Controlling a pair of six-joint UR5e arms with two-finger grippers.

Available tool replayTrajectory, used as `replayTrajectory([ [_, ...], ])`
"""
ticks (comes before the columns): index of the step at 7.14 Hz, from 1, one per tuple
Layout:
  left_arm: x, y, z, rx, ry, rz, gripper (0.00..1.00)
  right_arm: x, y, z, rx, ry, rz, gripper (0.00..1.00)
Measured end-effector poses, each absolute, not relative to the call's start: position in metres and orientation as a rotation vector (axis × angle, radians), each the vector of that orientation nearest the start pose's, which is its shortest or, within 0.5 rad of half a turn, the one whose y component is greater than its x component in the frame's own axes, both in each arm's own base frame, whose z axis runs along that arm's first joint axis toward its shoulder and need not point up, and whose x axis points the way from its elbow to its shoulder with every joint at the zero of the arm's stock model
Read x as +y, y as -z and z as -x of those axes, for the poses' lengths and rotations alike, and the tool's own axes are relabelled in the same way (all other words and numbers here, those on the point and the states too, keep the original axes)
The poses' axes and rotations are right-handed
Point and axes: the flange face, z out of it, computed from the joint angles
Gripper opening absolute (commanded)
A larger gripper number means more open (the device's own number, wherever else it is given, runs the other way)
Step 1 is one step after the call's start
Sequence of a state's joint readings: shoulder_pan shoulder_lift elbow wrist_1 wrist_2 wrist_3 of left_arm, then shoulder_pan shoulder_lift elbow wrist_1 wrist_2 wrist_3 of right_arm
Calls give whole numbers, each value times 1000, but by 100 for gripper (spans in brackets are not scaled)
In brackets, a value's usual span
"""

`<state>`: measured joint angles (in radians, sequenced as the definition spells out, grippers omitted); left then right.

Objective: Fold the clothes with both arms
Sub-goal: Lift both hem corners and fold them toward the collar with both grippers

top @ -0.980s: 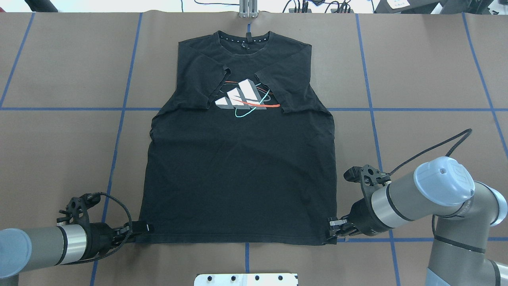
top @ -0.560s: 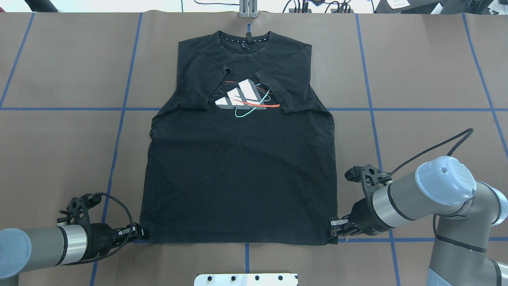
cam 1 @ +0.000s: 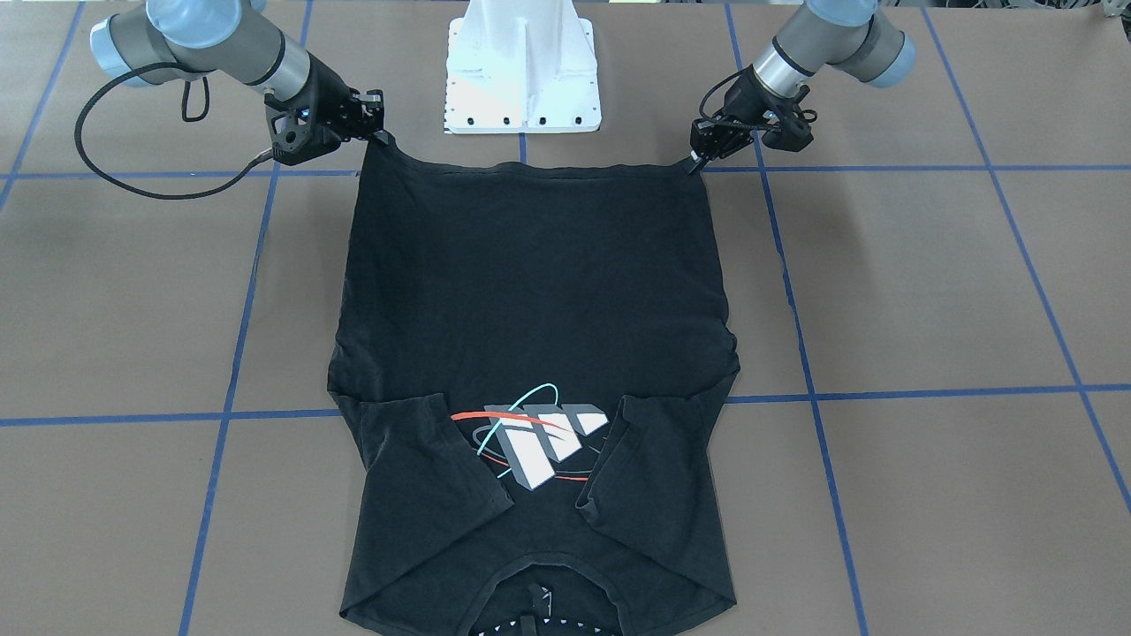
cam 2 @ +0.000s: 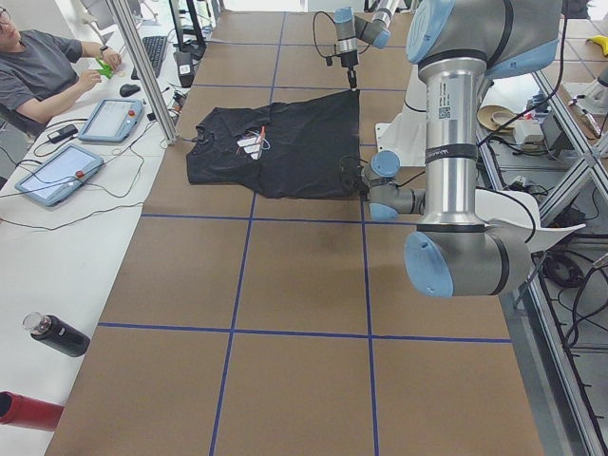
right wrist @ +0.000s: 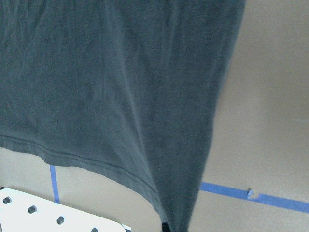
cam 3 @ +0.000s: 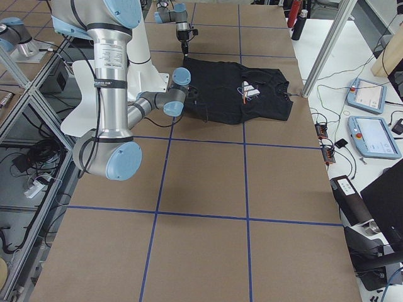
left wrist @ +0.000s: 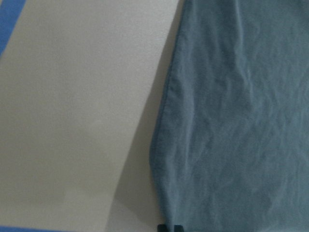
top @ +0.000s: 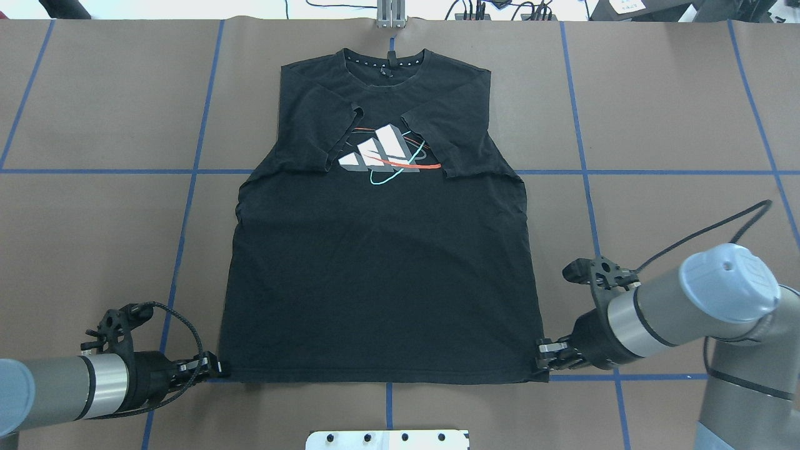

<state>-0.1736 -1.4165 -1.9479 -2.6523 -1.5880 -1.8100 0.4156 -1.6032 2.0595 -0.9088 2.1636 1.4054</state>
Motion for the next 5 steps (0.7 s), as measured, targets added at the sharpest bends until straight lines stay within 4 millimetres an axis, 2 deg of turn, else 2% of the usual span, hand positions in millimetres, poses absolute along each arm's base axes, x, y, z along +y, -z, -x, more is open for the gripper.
replayTrajectory([
  [2,-196,-407,-395,1341,289,105,0,-235,-381,351,-1223,138,246,0],
  [3,-185,-394,-391,1361,242,142,0,-226,-395,334,-1244,138,263,0],
  [5,-151,-373,-392,1390,126,232,0,-206,-408,309,-1306,149,312,0],
])
